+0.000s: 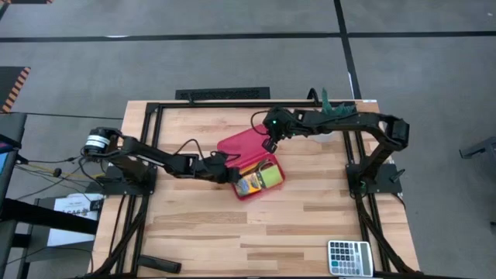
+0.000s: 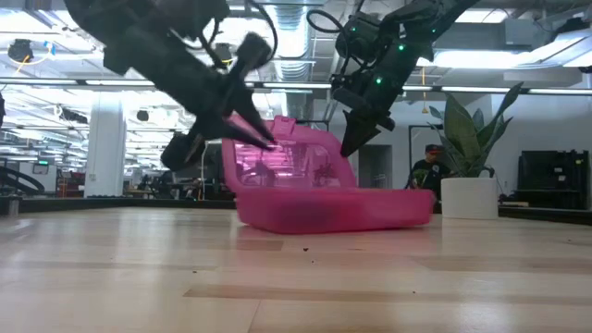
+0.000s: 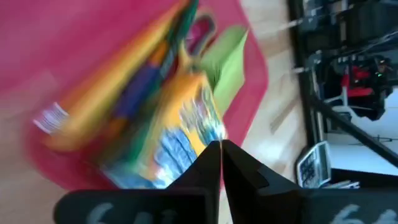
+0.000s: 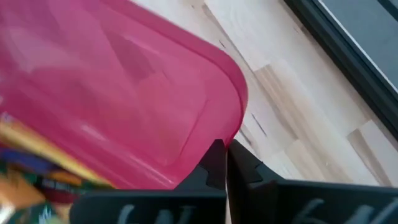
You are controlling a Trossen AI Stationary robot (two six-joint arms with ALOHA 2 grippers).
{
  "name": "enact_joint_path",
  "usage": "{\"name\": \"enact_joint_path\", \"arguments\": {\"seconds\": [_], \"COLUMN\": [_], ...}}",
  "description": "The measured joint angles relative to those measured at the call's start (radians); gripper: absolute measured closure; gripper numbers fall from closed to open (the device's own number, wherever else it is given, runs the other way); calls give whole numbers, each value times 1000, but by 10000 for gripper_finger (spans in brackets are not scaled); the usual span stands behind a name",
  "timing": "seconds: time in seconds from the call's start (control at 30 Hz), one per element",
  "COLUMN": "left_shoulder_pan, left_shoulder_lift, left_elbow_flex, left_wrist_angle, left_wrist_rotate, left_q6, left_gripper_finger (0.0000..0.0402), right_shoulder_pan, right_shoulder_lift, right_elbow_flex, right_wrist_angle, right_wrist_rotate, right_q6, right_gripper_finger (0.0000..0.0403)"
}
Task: Pack school essentials
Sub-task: Close the supply box
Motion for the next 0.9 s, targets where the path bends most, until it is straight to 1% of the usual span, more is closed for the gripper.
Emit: {"name": "enact_joint_path", "arguments": {"seconds": [0.2, 0.33, 0.43, 0.57, 0.63, 0.7, 0.77, 0.83, 0.9], "left_shoulder_pan": [0, 0, -6, -23, -30, -38, -48, -51, -35], "left_shoulder_lift": [-109, -185, -264, -395, -468, -539, -588, -606, -598], "left_elbow_flex": [0, 0, 0, 0, 0, 2, 2, 1, 0], "left_wrist_angle": [-91, -107, -103, -141, -225, -389, -579, -734, -780], "left_wrist_rotate": [-75, -76, -54, -72, -129, -234, -358, -458, -496], "left_q6": [-10, -18, -6, 11, 49, 47, -8, -103, -141], "left_gripper_finger": [352, 329, 328, 344, 358, 379, 395, 397, 399], "right_shoulder_pan": [20, 28, 27, 27, 27, 27, 27, 28, 27], "right_shoulder_lift": [-19, -33, -41, -55, -62, -68, -74, -74, -74], "right_elbow_flex": [-2, -2, -2, -2, -2, -2, -2, -2, -2], "right_wrist_angle": [-7, -10, -9, -9, -7, -4, -6, -6, -5], "right_wrist_rotate": [26, 47, 53, 53, 53, 53, 53, 53, 53], "right_q6": [3, 1, 1, 1, 1, 1, 1, 1, 1], "right_gripper_finger": [397, 397, 397, 397, 397, 397, 397, 397, 397]}}
